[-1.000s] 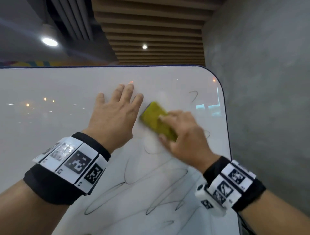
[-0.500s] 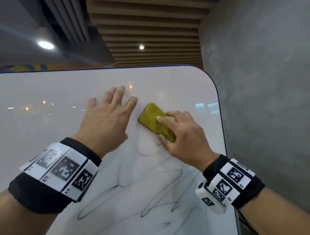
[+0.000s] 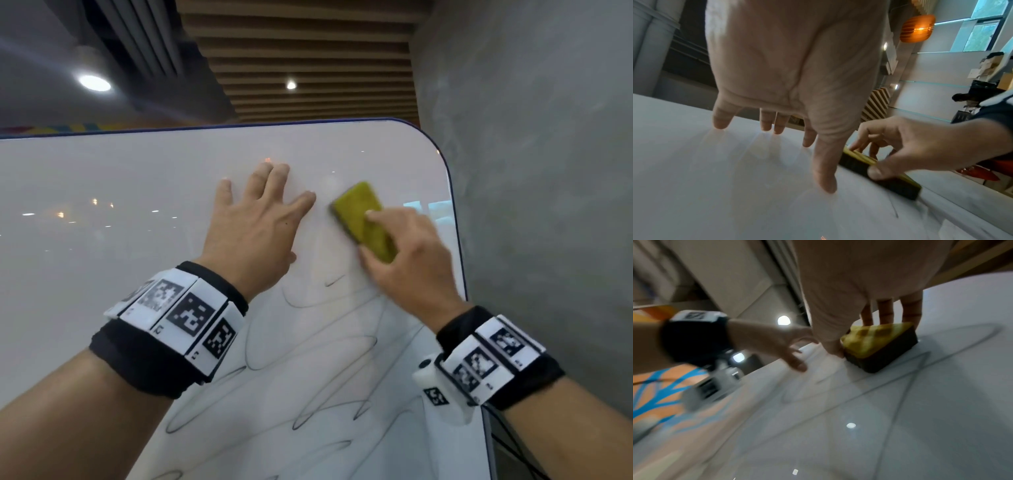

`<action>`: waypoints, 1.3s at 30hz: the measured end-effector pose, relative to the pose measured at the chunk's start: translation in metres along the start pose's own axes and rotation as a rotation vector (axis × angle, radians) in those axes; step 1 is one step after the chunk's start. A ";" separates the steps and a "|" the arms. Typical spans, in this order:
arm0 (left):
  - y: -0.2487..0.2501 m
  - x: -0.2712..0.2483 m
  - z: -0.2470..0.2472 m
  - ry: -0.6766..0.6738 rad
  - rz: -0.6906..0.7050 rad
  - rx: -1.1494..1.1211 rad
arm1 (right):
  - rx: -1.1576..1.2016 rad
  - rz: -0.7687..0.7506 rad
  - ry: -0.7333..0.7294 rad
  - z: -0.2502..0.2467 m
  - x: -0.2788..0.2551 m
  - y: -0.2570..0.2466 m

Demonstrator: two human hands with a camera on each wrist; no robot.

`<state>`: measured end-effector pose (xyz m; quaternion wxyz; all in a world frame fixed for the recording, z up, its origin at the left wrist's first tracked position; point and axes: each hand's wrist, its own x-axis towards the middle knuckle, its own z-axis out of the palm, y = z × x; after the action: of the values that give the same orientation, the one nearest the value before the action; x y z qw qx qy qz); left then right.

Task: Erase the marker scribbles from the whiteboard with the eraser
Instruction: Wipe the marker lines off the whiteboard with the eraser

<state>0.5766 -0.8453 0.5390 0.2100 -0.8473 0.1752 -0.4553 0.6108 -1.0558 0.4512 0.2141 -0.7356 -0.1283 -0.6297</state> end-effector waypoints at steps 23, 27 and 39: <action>-0.012 -0.021 0.001 -0.015 0.061 0.052 | -0.074 -0.032 -0.080 0.006 -0.047 -0.010; -0.018 -0.029 0.004 -0.015 0.073 0.047 | -0.057 0.309 0.080 -0.006 -0.028 0.020; -0.042 -0.053 0.022 0.080 0.073 0.028 | -0.028 0.069 0.057 0.026 -0.044 -0.050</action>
<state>0.5719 -0.7800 0.5129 0.2311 -0.8184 0.2081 -0.4832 0.6031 -0.9959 0.4123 0.2288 -0.7243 -0.0878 -0.6445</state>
